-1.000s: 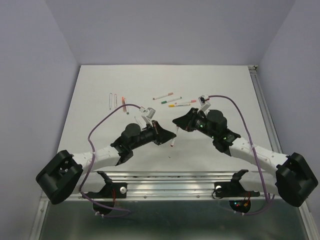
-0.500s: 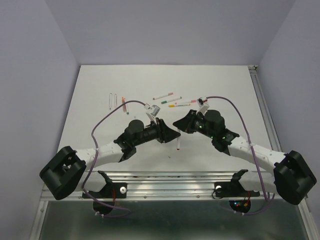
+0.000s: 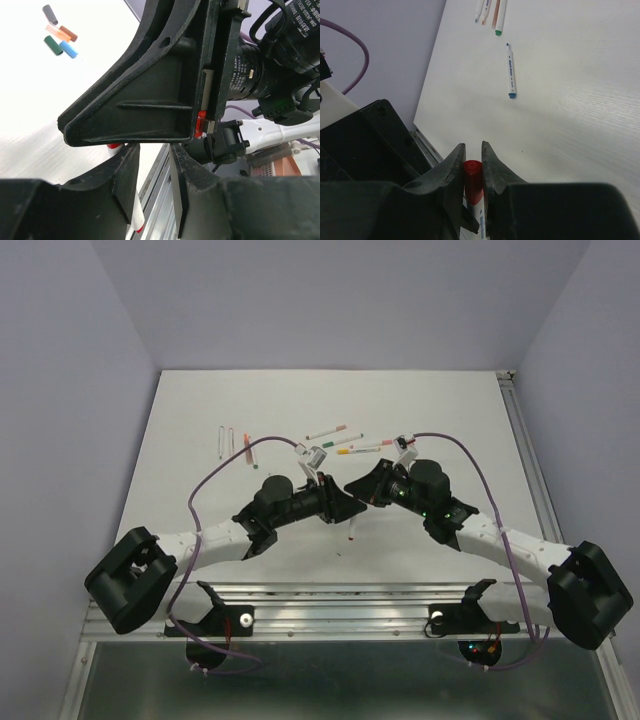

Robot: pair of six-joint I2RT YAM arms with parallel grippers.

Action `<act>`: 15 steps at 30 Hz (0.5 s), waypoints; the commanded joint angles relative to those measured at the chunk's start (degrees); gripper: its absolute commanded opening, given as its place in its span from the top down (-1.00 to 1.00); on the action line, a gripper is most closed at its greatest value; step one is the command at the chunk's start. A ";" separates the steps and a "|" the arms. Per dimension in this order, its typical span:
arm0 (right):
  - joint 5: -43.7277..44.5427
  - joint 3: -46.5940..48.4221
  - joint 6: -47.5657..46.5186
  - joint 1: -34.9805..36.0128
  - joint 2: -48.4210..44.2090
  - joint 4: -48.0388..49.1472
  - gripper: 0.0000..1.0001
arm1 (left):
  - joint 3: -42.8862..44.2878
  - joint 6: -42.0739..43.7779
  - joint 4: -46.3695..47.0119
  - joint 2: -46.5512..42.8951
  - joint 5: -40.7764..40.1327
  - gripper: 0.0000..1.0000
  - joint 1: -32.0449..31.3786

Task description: Open the pen caps

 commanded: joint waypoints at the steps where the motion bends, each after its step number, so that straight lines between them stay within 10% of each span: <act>1: -0.90 3.09 -0.12 0.61 -1.98 2.70 0.99 | 0.41 1.74 -0.26 -3.69 1.51 0.14 0.09; 15: -0.01 4.94 -4.43 0.61 -6.46 -2.94 0.99 | -1.18 7.90 -12.57 -14.61 -8.68 -0.66 0.18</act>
